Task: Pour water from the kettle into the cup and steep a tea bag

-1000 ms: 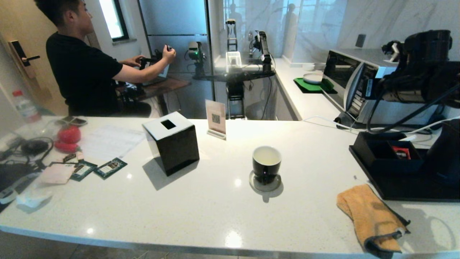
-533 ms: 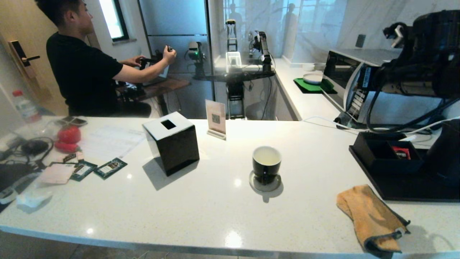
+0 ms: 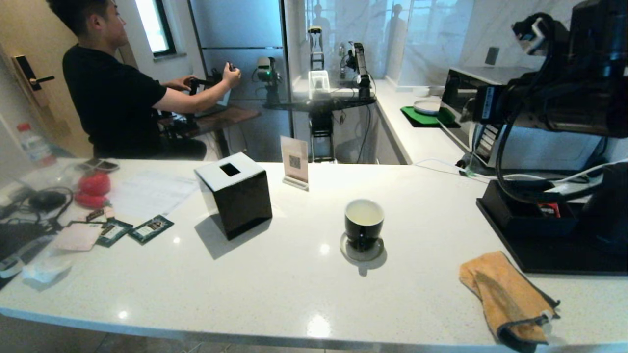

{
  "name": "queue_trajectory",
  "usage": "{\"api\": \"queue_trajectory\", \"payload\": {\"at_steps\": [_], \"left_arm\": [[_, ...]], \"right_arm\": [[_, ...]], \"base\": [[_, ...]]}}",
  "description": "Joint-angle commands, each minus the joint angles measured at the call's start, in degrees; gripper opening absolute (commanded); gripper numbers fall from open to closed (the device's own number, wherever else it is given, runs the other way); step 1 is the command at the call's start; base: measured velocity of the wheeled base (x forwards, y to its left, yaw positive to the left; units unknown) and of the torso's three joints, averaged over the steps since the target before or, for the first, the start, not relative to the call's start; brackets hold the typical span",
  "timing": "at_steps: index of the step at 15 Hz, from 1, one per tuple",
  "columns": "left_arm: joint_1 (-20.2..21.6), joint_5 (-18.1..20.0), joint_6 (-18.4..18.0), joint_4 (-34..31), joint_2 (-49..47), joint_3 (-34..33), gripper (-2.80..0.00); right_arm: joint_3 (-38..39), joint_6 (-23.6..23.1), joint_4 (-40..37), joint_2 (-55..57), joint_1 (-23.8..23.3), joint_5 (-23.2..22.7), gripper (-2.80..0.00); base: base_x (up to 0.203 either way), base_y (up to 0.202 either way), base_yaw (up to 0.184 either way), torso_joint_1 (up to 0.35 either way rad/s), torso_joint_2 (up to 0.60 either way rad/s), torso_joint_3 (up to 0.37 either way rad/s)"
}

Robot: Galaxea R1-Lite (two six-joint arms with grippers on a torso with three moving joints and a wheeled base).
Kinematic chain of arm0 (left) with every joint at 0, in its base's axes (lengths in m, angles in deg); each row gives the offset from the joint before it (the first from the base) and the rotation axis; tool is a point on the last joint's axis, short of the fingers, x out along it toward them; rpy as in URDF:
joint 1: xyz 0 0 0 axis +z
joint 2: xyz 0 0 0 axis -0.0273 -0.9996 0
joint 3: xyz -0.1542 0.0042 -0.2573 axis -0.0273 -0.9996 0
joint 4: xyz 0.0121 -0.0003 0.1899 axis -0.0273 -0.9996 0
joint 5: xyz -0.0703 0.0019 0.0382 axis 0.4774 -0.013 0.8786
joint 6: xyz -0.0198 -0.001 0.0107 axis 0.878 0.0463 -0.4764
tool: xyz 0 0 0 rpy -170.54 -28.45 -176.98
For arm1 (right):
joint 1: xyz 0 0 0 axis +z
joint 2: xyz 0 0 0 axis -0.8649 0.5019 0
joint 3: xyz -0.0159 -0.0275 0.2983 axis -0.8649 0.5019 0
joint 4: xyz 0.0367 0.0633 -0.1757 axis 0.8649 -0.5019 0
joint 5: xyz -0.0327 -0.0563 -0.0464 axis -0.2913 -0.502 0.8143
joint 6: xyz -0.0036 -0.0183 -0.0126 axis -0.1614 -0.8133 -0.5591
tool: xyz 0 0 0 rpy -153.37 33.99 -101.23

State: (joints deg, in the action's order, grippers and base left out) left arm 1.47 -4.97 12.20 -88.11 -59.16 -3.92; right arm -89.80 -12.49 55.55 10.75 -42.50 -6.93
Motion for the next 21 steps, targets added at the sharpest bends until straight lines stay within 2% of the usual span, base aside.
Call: {"api": "queue_trajectory", "payload": {"at_steps": [1, 3, 10, 15, 21], "left_arm": [[0.0, 0.0, 0.0, 0.0, 0.0, 0.0, -2.80], [0.0, 0.0, 0.0, 0.0, 0.0, 0.0, -2.80], [0.0, 0.2, 0.1, 0.1, 0.0, 0.0, -2.80], [0.0, 0.7, -0.2, 0.1, 0.0, 0.0, -2.80], [0.0, 1.4, -0.1, -0.1, -0.2, 2.0, -2.80]], "right_arm": [[3.0, 0.0, 3.1, -1.8, 3.7, 0.1, -2.80], [4.6, 0.0, 5.9, -2.6, 6.9, 0.2, -2.80], [4.4, -0.1, 6.5, -2.4, 13.9, 0.0, -2.80], [4.4, -0.1, 10.3, -2.1, 16.5, -3.2, -2.80], [4.4, -0.1, 10.3, -1.9, 18.4, -3.2, -2.80]], "base": [[0.000, 0.000, 0.000, 0.000, 0.00, 0.000], [0.000, 0.000, 0.000, 0.000, 0.00, 0.000], [0.000, 0.000, 0.000, 0.000, 0.00, 0.000], [0.000, 0.000, 0.000, 0.000, 0.00, 0.000], [0.000, 0.000, 0.000, 0.000, 0.00, 0.000]]}}
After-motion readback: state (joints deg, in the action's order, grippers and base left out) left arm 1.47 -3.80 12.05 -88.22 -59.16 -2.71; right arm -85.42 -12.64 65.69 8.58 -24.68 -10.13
